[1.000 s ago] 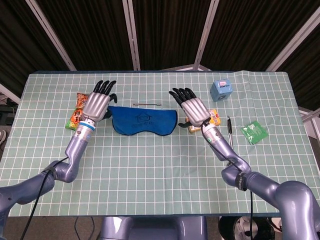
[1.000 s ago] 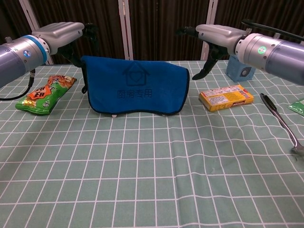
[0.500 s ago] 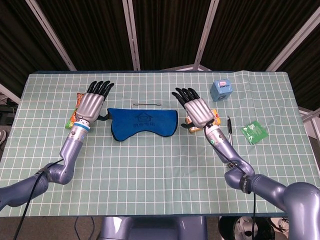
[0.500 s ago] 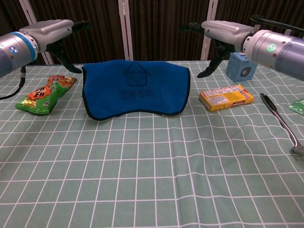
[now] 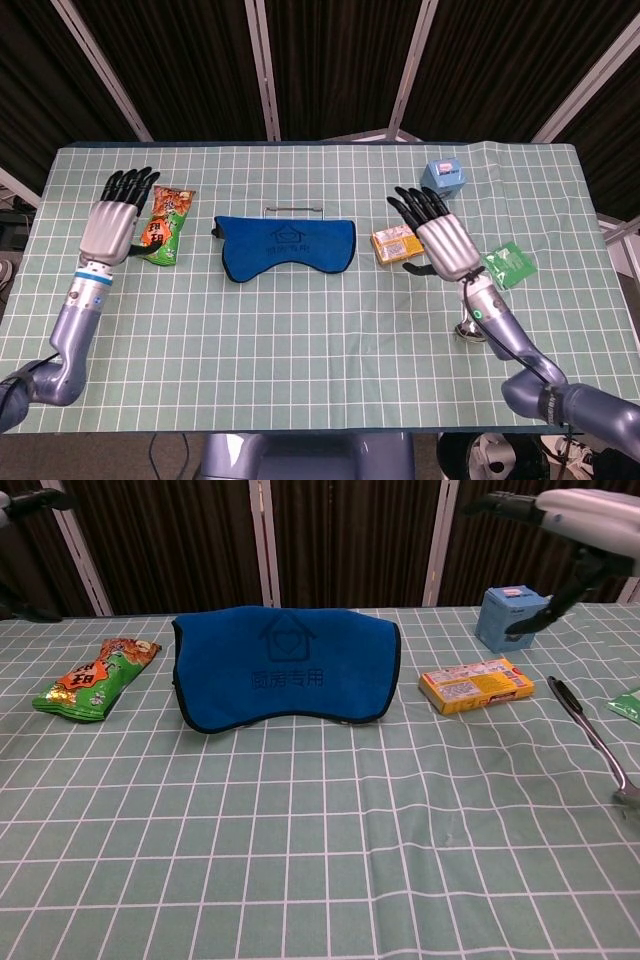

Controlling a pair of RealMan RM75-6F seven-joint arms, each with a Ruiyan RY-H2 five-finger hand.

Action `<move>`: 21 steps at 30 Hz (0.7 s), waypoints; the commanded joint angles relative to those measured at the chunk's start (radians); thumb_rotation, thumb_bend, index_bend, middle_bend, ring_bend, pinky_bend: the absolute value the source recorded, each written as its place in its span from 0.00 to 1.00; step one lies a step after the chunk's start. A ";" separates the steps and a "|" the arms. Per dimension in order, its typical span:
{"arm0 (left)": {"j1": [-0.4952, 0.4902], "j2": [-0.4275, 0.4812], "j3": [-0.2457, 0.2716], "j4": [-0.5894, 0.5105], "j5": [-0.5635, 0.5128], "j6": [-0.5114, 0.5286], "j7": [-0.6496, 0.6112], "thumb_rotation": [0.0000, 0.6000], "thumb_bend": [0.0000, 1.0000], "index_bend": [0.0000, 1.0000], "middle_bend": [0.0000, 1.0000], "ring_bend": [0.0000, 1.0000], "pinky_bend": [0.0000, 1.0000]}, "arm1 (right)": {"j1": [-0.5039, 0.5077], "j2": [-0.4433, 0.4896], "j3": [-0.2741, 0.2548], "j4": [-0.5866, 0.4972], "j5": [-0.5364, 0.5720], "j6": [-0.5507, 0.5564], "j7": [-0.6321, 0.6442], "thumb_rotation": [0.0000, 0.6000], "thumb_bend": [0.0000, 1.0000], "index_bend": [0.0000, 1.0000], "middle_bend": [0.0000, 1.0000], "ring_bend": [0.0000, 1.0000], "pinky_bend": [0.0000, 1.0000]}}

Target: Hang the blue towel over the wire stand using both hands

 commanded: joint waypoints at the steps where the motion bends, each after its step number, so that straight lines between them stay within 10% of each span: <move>1: 0.084 0.087 0.049 -0.100 0.059 0.082 -0.038 1.00 0.07 0.00 0.00 0.00 0.00 | -0.080 0.070 -0.044 -0.064 -0.041 0.084 -0.001 1.00 0.00 0.00 0.00 0.00 0.00; 10: 0.274 0.163 0.174 -0.323 0.121 0.253 0.073 1.00 0.06 0.00 0.00 0.00 0.00 | -0.255 0.157 -0.120 -0.176 -0.108 0.278 -0.127 1.00 0.00 0.00 0.00 0.00 0.00; 21: 0.444 0.103 0.263 -0.325 0.244 0.462 0.112 1.00 0.03 0.00 0.00 0.00 0.00 | -0.438 0.147 -0.162 -0.248 -0.109 0.455 -0.247 1.00 0.00 0.00 0.00 0.00 0.00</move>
